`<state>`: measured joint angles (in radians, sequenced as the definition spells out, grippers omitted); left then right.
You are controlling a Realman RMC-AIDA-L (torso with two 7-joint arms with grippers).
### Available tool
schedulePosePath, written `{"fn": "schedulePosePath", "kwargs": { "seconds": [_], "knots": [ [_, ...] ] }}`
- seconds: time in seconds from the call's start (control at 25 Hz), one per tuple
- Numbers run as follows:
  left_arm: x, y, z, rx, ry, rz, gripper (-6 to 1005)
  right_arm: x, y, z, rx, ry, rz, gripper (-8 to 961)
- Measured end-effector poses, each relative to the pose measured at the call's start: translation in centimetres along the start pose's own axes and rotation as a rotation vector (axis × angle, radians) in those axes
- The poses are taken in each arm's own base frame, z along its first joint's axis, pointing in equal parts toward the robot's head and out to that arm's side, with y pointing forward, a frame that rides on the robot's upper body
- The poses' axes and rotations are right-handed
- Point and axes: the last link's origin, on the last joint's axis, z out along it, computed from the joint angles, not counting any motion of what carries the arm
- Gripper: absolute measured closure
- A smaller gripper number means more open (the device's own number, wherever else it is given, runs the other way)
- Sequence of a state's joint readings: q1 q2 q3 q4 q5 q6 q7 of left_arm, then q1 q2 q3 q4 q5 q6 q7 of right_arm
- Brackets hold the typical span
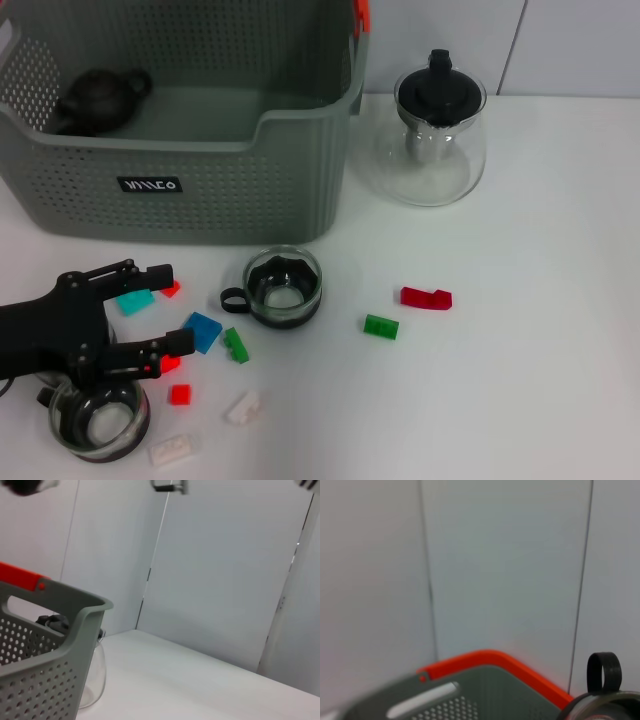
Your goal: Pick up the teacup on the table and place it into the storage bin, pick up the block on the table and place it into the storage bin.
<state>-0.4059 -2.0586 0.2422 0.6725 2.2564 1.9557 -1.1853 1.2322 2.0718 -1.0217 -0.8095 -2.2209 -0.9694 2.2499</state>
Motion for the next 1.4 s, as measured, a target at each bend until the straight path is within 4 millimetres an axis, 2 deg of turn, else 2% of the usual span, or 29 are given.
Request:
{"fn": "schedulePosePath", "kwargs": {
  "seconds": [0.12,0.24,0.44,0.72,0.92,1.4],
  "knots": [
    [0.0,0.0,0.0,-0.001,0.001,-0.001,125,-0.5,0.9,2.6,0.042,0.042,-0.039,895],
    [-0.1,0.1,0.0,-0.001,0.002,-0.005,125,-0.2,2.0,5.2,0.087,0.047,-0.069,895],
    [-0.2,0.2,0.1,-0.002,0.004,-0.009,125,2.0,3.0,8.0,0.165,0.087,-0.076,895],
    [-0.4,0.3,0.2,-0.004,0.007,-0.016,125,5.5,2.0,7.7,0.182,0.135,-0.004,895],
    [-0.7,0.3,0.2,0.010,0.002,-0.021,125,6.9,2.2,7.6,0.155,0.166,0.004,896],
    [-0.7,0.3,0.4,0.003,0.005,-0.025,125,8.2,3.3,7.5,0.067,0.213,0.030,896]
  ]
}}
